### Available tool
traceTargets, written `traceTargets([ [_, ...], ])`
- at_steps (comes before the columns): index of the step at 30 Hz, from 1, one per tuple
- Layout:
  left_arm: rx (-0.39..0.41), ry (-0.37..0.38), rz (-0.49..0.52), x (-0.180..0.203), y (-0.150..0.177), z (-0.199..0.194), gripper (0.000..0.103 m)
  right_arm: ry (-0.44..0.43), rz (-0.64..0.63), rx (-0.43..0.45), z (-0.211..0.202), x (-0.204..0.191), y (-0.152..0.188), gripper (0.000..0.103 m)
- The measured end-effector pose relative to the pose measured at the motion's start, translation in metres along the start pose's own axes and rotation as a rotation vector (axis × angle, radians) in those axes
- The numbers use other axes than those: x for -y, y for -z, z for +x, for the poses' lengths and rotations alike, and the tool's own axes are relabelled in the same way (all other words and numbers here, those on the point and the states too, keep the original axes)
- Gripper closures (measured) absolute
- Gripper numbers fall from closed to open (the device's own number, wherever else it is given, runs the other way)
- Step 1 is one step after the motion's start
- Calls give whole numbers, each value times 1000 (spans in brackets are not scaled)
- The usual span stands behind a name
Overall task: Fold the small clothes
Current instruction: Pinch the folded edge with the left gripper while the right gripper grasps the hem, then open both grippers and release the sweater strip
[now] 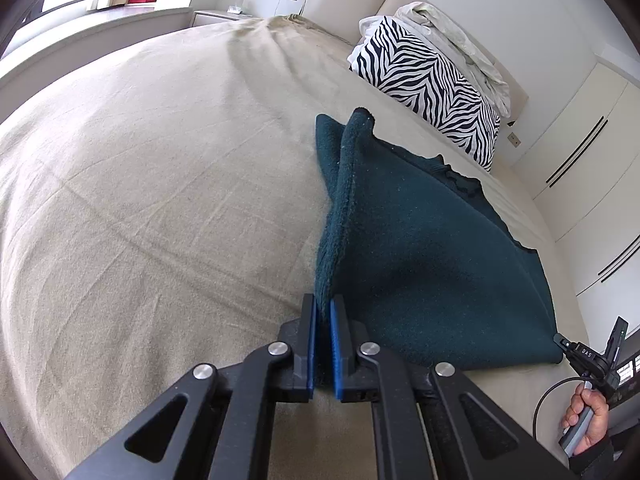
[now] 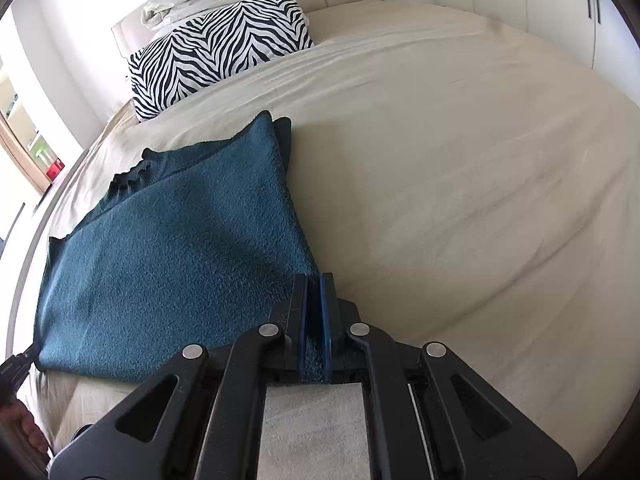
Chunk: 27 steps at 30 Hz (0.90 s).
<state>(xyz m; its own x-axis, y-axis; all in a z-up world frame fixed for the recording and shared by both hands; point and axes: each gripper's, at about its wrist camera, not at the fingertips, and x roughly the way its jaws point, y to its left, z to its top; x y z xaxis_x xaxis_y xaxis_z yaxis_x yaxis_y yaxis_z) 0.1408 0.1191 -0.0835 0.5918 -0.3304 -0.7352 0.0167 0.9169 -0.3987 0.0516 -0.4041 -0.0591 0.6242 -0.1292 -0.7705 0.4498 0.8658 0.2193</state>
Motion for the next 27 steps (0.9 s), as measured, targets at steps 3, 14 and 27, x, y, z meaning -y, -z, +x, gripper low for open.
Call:
traceTargets([
  [3, 0, 1, -7, -3, 8, 1, 95, -20, 26, -9, 10, 6, 3, 98],
  [14, 20, -12, -7, -4, 17, 2, 95, -129, 95, 26, 32, 27, 13, 98],
  [27, 15, -71, 15, 6, 12, -13, 85, -161, 121, 14, 27, 32, 13, 92],
])
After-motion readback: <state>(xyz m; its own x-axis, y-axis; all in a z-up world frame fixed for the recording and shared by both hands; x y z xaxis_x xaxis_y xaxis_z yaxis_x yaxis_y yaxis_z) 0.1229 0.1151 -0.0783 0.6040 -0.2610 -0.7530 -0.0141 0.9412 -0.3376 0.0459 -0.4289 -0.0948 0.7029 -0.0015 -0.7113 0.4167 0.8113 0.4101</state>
